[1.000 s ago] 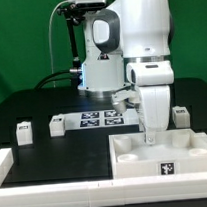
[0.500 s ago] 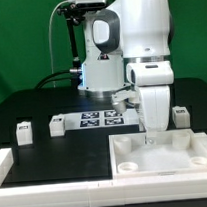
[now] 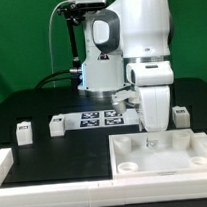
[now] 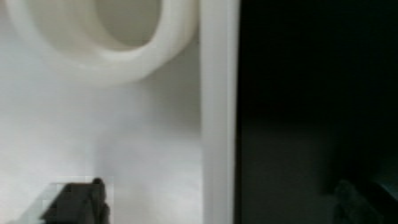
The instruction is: Assemble one leg
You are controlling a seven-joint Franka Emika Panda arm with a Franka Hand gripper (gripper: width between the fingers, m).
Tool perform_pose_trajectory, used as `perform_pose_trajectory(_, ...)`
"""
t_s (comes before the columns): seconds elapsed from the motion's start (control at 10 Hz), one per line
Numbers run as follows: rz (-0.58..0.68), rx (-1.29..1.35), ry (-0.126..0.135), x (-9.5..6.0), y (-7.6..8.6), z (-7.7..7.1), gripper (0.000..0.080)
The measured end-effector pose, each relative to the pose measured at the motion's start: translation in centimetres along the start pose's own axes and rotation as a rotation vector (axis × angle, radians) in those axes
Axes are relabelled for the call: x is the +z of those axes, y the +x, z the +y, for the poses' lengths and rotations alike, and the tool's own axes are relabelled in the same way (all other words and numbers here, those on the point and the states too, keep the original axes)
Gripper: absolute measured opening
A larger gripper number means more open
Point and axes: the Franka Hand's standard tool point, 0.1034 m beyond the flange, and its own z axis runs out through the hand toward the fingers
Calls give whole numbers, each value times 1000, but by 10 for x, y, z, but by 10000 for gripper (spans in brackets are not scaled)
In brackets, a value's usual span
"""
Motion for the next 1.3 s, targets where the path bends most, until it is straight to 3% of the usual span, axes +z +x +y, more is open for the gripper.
perform_pose_trajectory(0.3,0,1,0,0,0,0,649)
perform_pose_trajectory(0.6,6,44,-16,-32,2,-21,649)
perform_pose_trajectory(0.8,8,53,-36,-49,9,-20,649)
perform_pose_trajectory(1.0,9,66,-34,-47,9,-21,649)
perform_pose_trajectory(1.3,19,295,-28,-47,9,-20,649)
